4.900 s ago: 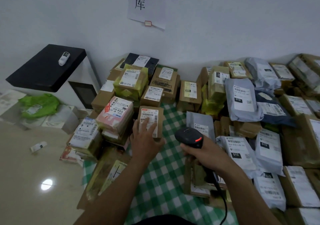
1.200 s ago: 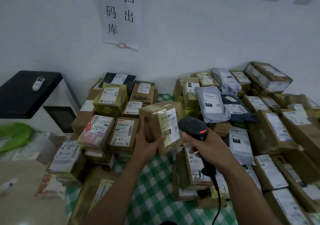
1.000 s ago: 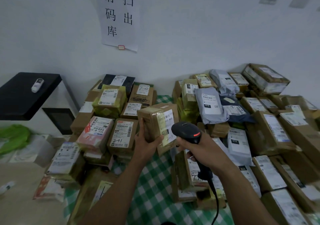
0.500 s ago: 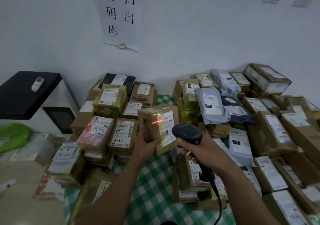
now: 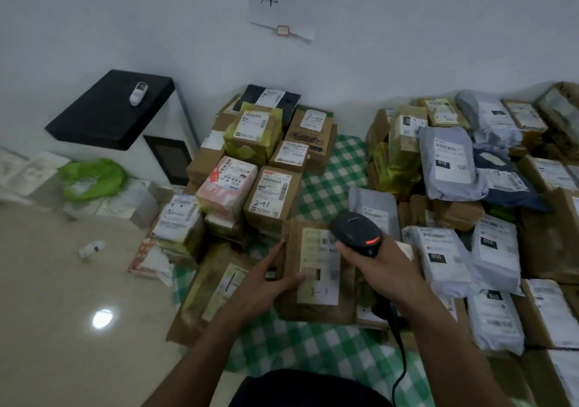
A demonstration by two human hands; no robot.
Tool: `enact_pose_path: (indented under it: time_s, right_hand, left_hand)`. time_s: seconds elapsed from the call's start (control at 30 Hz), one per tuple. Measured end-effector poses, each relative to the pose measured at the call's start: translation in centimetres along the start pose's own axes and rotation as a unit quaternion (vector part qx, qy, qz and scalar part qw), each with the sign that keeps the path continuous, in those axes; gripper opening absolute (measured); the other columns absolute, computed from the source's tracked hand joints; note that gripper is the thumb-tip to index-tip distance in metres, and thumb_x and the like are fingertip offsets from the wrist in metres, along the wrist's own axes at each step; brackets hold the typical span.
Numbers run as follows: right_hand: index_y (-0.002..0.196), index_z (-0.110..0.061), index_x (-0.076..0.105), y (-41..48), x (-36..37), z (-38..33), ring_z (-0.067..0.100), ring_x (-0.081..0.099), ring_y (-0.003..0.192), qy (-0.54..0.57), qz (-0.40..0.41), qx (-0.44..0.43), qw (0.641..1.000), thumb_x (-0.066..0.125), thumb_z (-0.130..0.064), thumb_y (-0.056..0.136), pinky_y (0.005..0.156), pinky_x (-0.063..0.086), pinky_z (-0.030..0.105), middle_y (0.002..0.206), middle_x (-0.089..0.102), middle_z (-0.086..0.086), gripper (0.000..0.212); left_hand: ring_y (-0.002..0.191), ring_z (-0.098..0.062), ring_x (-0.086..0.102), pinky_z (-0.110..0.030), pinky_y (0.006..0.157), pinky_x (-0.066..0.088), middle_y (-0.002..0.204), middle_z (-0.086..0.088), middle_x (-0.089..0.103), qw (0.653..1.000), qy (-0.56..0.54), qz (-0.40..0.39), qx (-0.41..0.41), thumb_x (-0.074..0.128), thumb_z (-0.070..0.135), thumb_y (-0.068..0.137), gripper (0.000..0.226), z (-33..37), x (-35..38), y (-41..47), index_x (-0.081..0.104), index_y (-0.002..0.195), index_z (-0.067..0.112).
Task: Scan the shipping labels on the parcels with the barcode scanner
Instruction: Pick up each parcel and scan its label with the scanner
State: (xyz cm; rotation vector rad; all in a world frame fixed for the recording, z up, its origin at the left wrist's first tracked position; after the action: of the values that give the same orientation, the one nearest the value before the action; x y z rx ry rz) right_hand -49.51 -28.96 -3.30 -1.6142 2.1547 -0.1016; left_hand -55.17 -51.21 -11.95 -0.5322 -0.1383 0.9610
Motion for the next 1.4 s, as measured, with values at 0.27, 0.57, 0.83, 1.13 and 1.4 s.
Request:
enact_pose_path:
  time_s: [0.27,0.57,0.83,1.13,1.4]
  right_hand:
    - [0.118,-0.045,0.065,1.3,5.3,6.4,0.004,0.065,0.103,-0.001,-0.098,0.133,0.986,0.082,-0.046,0.086,0.084,0.056,0.029,0.115,0.072,-0.014,0.036]
    - [0.121,-0.034,0.071,2.6,7.8,11.5,0.012,0.069,0.104,-0.014,-0.090,0.181,0.979,0.081,-0.048,0.086,0.092,0.058,0.035,0.111,0.074,-0.009,0.039]
    - [0.119,-0.029,0.072,3.1,9.9,11.9,0.013,0.073,0.096,0.004,-0.108,0.185,0.977,0.079,-0.038,0.091,0.072,0.057,0.029,0.107,0.077,-0.007,0.031]
    - [0.120,-0.034,0.071,3.7,12.2,12.4,0.020,0.074,0.100,0.030,-0.088,0.188,0.978,0.082,-0.048,0.084,0.090,0.062,0.050,0.109,0.079,-0.004,0.040]
    - [0.118,-0.034,0.071,3.6,13.4,11.6,0.017,0.074,0.102,0.040,-0.110,0.170,0.978,0.082,-0.041,0.087,0.091,0.062,0.048,0.109,0.078,-0.006,0.033]
  left_hand:
    - [0.130,-0.019,0.058,-0.042,0.110,0.047,0.151,0.005,0.054,0.990,0.108,0.034,-0.084,0.059,0.095,0.066,0.104,-5.4,-1.2,0.4,0.030,0.156,0.053]
    - [0.115,-0.022,0.061,-0.040,0.101,0.049,0.125,0.002,0.068,0.899,0.361,0.241,0.060,0.051,0.051,0.096,0.037,-4.0,-2.8,0.3,0.064,0.124,0.031]
    - [0.148,-0.043,0.028,-0.065,0.115,0.032,0.166,-0.013,0.024,0.911,0.272,0.262,-0.166,0.076,0.074,0.072,0.120,-10.1,-9.0,-2.2,0.006,0.162,0.038]
    - [0.115,-0.024,0.066,-0.048,0.103,0.052,0.129,0.001,0.066,0.951,0.096,0.245,-0.159,0.087,0.065,0.067,0.090,-10.6,-11.6,-1.5,0.050,0.142,0.033]
    - [0.116,-0.025,0.066,-0.048,0.104,0.051,0.131,0.000,0.068,0.959,0.069,0.242,-0.131,0.075,0.070,0.079,0.079,-9.9,-13.0,-2.0,0.054,0.144,0.030]
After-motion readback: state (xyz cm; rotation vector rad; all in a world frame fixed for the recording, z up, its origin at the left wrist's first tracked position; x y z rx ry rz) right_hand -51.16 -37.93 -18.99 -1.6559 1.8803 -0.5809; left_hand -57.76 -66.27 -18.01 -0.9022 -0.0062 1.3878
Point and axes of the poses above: each hand's wrist, its own y-axis towards the middle knuckle, its own x-axis out of the palm, z = x × y, the point moved 5 cm from there along y, towards the middle knuckle
